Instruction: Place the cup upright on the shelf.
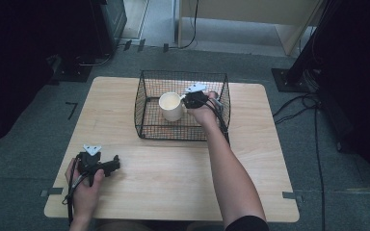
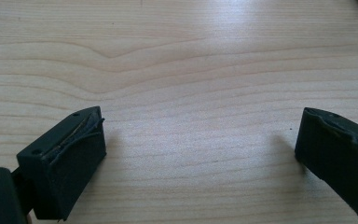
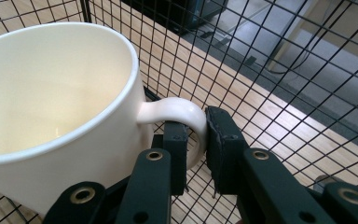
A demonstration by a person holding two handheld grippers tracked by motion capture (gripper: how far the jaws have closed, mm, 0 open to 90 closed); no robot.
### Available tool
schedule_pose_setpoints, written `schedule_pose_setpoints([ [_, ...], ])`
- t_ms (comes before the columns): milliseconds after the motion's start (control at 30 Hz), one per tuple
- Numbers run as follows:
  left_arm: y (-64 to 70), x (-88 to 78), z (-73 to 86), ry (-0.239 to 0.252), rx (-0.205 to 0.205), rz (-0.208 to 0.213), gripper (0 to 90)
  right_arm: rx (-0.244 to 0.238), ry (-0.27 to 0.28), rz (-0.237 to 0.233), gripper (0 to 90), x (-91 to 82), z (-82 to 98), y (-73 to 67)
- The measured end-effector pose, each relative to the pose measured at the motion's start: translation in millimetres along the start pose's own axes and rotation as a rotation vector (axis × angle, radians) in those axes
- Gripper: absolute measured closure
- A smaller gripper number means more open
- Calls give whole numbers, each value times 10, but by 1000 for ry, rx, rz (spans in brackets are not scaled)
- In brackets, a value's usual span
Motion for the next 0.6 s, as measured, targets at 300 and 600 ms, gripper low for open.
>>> schedule_pose_setpoints([
  [300, 0, 0, -1, 1, -1, 0, 18, 55, -42, -10, 647, -4, 41, 25],
  [600, 1, 0, -1, 0, -1, 0, 18, 49, -51, -1, 492, -68, 23, 101],
])
Point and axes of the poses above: each handheld gripper's, and its own axes: x roughly forward along the jaws, z roughly out of its underside, y roughly to its right, the point moved 10 cm from there along x, roughly forward along the jaws, and after that the axes turned 7 degrees about y, right-handed, at the moved point
